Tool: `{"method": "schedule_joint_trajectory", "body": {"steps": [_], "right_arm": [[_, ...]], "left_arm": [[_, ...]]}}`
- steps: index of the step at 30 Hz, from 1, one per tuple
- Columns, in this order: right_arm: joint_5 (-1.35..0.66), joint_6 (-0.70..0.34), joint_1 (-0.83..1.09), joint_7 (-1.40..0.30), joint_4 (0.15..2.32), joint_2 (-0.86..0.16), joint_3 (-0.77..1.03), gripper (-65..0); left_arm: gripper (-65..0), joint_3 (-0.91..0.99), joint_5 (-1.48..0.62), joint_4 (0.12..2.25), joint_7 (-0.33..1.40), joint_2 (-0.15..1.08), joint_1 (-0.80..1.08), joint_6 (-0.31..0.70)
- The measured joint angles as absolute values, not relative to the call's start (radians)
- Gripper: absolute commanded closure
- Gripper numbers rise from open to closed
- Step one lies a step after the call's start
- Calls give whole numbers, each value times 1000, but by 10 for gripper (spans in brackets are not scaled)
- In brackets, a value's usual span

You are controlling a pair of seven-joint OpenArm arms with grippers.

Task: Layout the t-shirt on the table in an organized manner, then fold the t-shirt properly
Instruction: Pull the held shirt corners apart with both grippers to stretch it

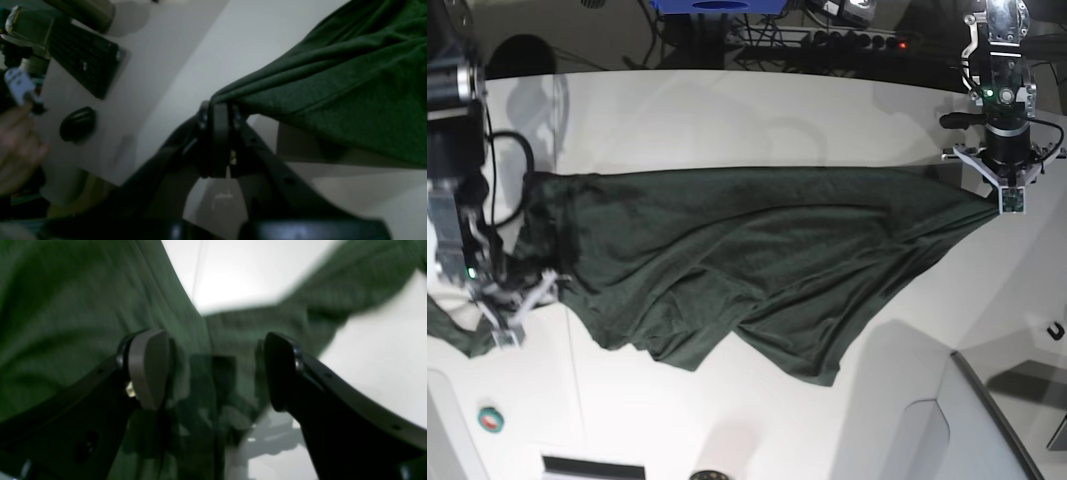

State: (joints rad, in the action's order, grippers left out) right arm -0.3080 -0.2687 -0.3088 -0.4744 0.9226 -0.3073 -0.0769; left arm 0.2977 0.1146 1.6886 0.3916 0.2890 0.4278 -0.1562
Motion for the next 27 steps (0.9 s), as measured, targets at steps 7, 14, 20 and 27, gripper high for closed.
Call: {"method": "schedule_joint_trajectory", "body": {"steps": [7, 14, 20, 27], "right_arm": [[-311, -269, -176, -490, 1018, -302, 14, -417], [-315, -269, -132, -500, 1022, -271, 14, -234], [-311, -270, -105, -627, 1137, -273, 14, -27], [-313, -273, 68, -761, 1555, -274, 22, -6]], "left_arm": [[0, 295, 116, 1689, 392, 291, 424, -157], [0, 293, 116, 1689, 392, 290, 421, -157], [0, 298, 115, 1689, 392, 290, 421, -157], [0, 299, 115, 1705, 392, 290, 421, -157]]}}
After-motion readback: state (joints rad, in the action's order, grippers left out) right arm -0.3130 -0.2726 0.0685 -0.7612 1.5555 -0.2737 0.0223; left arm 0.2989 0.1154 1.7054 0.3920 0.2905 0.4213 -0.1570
